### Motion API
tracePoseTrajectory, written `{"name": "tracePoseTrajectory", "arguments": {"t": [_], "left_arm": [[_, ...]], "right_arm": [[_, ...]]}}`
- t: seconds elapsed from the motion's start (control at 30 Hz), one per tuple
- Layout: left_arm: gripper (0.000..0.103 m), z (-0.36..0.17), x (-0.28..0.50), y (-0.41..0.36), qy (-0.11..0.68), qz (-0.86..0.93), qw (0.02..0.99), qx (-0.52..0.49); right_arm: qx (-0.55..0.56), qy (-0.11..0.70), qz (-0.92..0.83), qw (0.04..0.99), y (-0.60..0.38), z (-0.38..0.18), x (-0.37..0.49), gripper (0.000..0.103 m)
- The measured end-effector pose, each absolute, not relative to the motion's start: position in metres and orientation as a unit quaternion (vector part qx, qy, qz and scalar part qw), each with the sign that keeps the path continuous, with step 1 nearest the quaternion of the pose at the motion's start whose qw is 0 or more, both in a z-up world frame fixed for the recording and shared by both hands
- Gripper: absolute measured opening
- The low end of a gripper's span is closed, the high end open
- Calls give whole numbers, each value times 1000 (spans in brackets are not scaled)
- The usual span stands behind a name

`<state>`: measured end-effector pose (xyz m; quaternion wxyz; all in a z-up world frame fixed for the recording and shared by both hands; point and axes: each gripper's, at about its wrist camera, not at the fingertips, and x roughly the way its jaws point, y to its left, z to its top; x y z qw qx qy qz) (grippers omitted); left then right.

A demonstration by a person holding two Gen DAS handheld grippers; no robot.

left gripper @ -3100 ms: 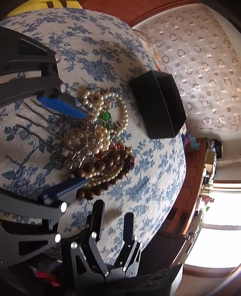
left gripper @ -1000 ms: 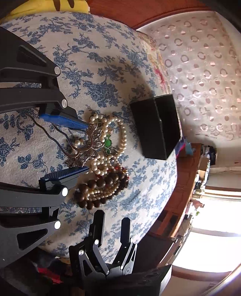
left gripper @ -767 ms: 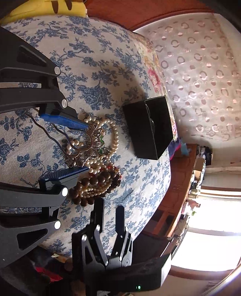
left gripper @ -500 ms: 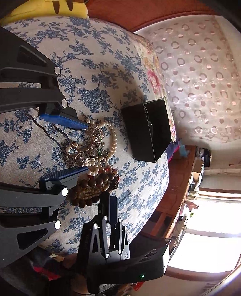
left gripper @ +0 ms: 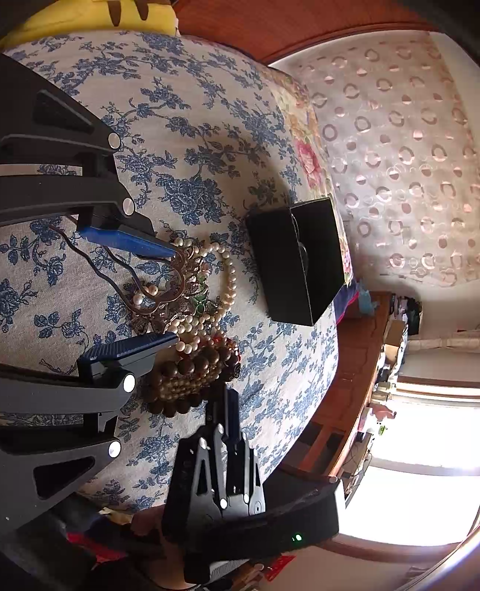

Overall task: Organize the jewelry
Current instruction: 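Grasp the metal hair comb with the left tool while the right tool grasps the brown bead strand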

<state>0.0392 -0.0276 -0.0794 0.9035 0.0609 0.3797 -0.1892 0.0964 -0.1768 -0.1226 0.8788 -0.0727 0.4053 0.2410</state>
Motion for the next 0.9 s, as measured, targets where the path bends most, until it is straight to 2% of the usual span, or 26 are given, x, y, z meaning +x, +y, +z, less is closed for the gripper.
{"name": "tracePoseTrajectory", "arguments": {"t": [0.07,0.13,0.53,0.9], "left_arm": [[40,-79,39,-28,380,-190,903,61],[40,-79,39,-28,380,-190,903,61],[40,-79,42,-24,377,-185,906,53],[40,-53,45,-19,347,-171,921,39]], "right_arm": [[-73,403,243,879,-175,-124,97,20],[-66,404,244,879,-177,-122,97,15],[-70,353,260,896,-180,-85,83,15],[-89,304,267,910,-174,-43,79,15]]}}
